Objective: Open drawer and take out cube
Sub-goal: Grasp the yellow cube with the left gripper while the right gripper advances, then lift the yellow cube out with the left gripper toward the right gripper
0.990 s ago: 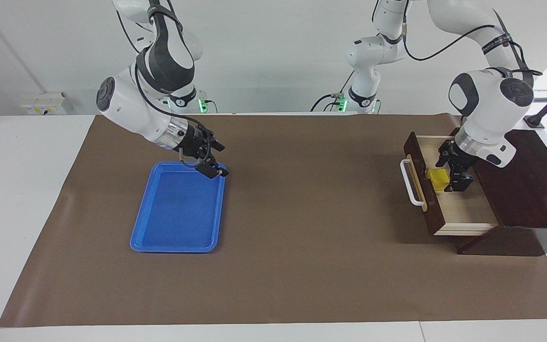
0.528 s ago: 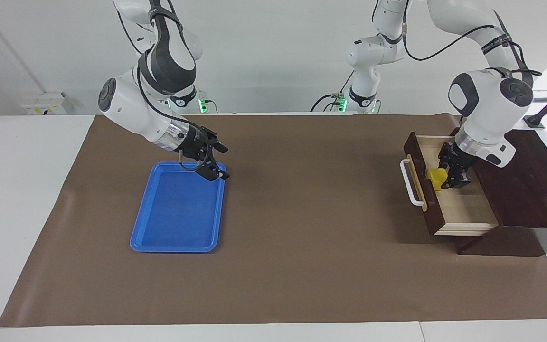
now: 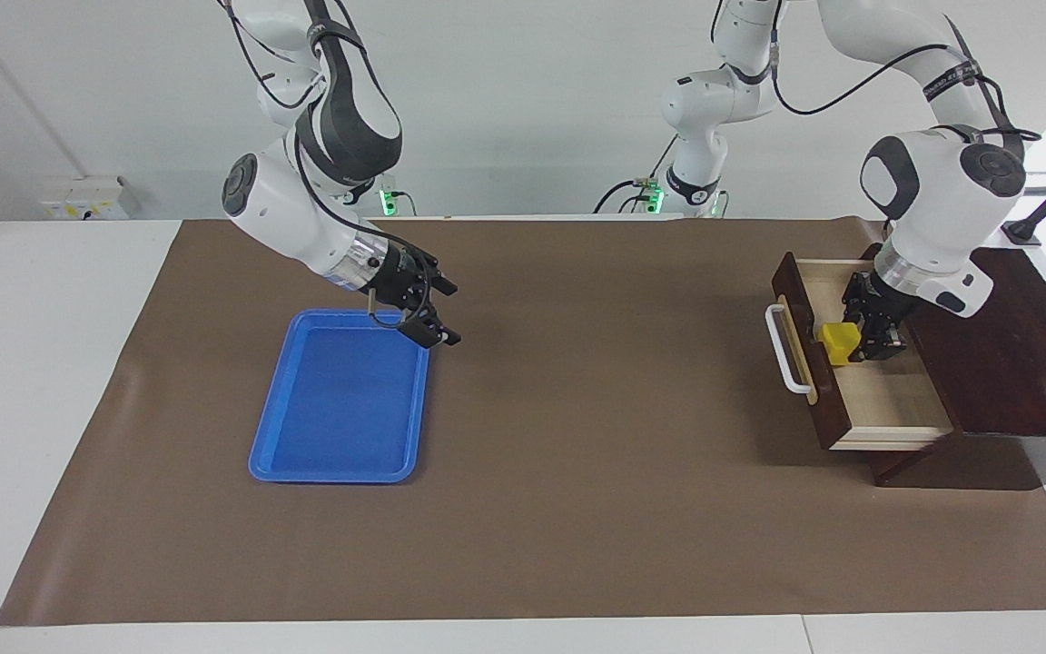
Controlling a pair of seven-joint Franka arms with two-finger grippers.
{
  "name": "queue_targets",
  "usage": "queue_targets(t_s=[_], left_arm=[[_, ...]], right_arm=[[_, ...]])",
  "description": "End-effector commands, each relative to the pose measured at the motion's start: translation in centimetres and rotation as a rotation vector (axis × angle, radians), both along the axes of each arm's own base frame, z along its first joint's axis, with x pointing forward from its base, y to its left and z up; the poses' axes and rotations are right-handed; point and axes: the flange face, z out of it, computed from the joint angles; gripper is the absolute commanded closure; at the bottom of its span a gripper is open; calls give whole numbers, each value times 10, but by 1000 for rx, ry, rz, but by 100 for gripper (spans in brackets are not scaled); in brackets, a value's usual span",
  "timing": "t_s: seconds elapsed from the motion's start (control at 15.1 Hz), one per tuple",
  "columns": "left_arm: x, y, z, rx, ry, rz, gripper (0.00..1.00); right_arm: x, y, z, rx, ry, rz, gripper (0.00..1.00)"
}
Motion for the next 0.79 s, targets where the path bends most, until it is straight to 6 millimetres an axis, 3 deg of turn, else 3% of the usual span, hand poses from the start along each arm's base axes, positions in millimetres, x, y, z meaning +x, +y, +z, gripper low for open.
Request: queue_targets(t_s=[0.0, 0.2, 0.46, 0.73], left_arm=[[2, -1, 45, -13, 7, -1, 100], [1, -26, 83, -53, 34, -13, 100], [-4, -111, 109, -75, 36, 51, 100], [-22, -204, 108, -75, 18, 142, 100]], right_arm=[[-1, 7, -3, 25, 10, -30, 0], [-3, 13, -3, 26, 13, -19, 0], [0, 11, -1, 34, 16, -30, 0], [1, 13, 0, 46, 13, -38, 0]])
